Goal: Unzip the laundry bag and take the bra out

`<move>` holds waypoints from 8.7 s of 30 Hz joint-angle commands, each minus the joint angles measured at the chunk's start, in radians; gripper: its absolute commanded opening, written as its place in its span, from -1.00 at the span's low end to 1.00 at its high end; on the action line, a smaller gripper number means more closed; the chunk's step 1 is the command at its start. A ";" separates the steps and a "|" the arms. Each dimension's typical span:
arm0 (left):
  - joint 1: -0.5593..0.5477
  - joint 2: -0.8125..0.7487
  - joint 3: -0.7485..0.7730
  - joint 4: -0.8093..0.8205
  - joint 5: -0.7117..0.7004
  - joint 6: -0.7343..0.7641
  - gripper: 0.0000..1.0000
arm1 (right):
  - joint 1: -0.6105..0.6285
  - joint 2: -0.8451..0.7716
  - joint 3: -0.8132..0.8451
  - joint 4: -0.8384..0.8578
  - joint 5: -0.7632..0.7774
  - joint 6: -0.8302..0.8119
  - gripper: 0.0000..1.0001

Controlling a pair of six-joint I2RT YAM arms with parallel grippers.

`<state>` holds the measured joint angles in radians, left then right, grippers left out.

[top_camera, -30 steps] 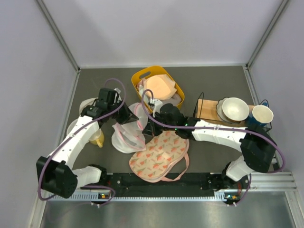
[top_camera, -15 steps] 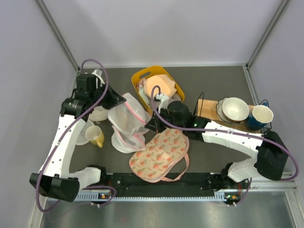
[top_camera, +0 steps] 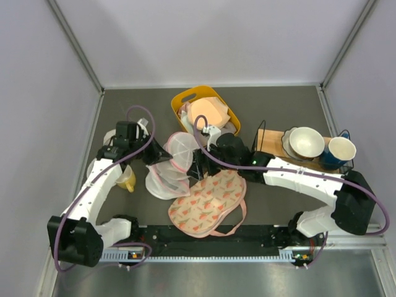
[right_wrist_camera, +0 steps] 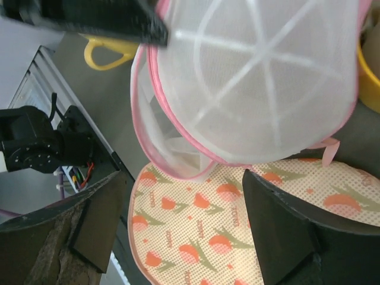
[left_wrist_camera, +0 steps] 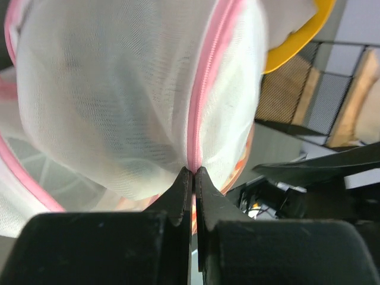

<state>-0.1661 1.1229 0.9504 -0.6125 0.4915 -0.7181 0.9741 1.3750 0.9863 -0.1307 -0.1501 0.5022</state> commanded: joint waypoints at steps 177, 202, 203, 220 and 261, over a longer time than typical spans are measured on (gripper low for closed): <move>-0.009 0.020 0.047 0.019 -0.243 0.278 -1.00 | -0.031 0.182 0.175 0.387 0.114 0.059 -1.00; 0.011 0.095 0.044 0.019 -0.191 0.259 -1.00 | -0.035 -0.099 0.442 0.352 0.202 -0.108 -1.00; 0.011 0.094 0.044 0.019 -0.192 0.259 -1.00 | -0.035 -0.090 0.481 0.347 0.213 -0.119 -1.00; 0.027 -0.044 0.126 -0.058 -0.192 0.238 -1.00 | -0.261 0.188 0.670 0.221 0.328 -0.130 -1.00; 0.037 -0.114 0.097 -0.079 -0.168 0.230 -1.00 | -0.318 0.300 0.476 0.094 0.155 -0.010 0.33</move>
<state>-0.1333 1.0214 1.0519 -0.7197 0.2993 -0.4820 0.6655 1.8866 1.4952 -0.1047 0.0505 0.4690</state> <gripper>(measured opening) 0.012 0.635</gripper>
